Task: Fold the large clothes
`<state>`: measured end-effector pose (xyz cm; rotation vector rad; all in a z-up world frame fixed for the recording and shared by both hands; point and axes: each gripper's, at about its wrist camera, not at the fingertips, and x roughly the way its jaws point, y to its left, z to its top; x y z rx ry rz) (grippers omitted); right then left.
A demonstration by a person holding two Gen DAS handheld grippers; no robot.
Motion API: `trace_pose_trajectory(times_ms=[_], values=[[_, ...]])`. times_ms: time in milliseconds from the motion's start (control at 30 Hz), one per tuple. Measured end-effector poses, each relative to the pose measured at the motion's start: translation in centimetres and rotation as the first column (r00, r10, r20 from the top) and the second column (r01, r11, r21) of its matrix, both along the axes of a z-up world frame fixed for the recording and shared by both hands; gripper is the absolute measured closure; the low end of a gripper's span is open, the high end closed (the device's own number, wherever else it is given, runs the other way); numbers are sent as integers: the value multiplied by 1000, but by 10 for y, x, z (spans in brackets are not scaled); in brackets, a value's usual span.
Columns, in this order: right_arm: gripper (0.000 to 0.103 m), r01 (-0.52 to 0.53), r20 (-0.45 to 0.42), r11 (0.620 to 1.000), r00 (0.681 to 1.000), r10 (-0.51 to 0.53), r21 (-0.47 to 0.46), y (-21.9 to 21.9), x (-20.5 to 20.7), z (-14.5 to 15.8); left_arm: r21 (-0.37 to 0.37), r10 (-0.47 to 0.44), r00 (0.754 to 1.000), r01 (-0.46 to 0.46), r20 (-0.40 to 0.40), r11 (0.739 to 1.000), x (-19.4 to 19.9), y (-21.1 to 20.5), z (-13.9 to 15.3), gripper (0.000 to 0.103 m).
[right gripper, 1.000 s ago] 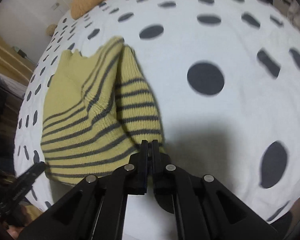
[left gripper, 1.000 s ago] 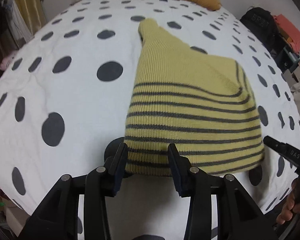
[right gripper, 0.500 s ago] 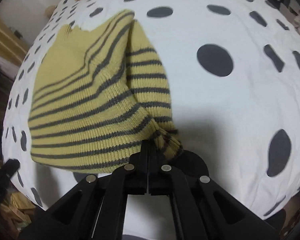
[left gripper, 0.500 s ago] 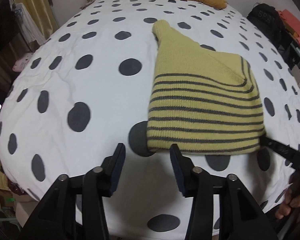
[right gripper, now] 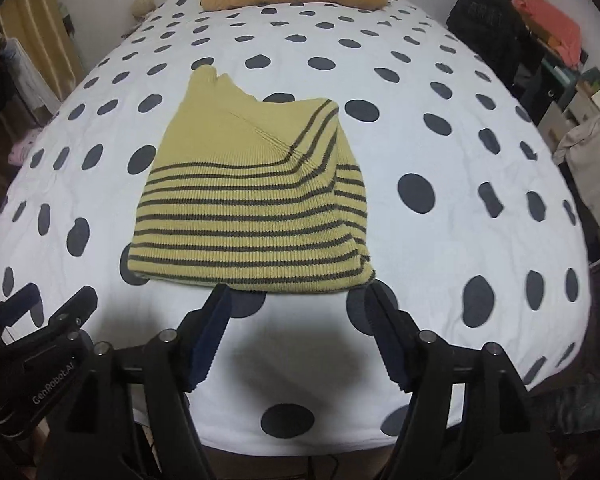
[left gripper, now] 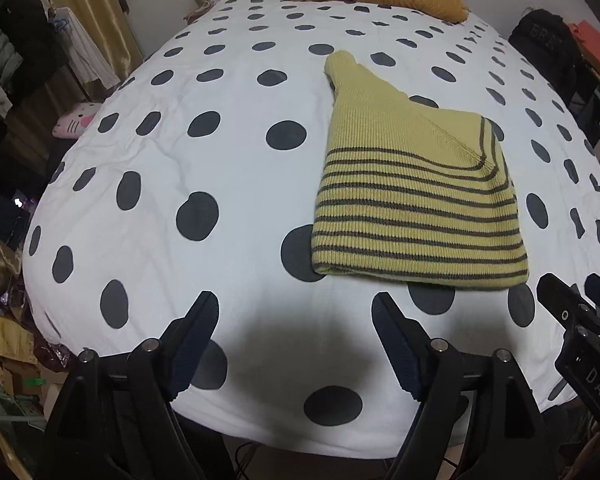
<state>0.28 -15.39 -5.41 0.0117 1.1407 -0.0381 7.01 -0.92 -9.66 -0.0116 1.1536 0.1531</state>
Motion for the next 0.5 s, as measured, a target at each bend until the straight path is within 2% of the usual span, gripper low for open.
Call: trace_pose_trajectory(times_ms=[67, 133, 200, 267, 333, 400, 500], values=[[25, 1, -2, 1000, 1000, -1, 9, 0, -3, 2, -24, 4, 1000, -4, -5, 1000, -5, 3, -1, 21], [25, -4, -4, 999, 1000, 5, 42, -4, -5, -3, -35, 11, 1000, -12, -29, 999, -6, 8, -8, 21], [25, 24, -24, 994, 999, -22, 104, -21, -2, -18, -59, 26, 998, -29, -52, 998, -9, 16, -20, 21], [25, 58, -46, 971, 998, -49, 230, -45, 2, -37, -117, 34, 998, -41, -59, 992, -10, 25, -35, 21], [25, 93, -61, 955, 995, -79, 281, -61, 6, -51, -146, 45, 996, -56, -74, 988, -7, 32, -53, 21], [25, 112, -73, 957, 993, -96, 266, -66, 16, -62, -157, 43, 995, -57, -88, 986, 2, 34, -69, 21], [25, 82, -77, 968, 995, -65, 239, -60, 36, -71, -160, 44, 991, -64, -125, 985, 17, 31, -87, 21]])
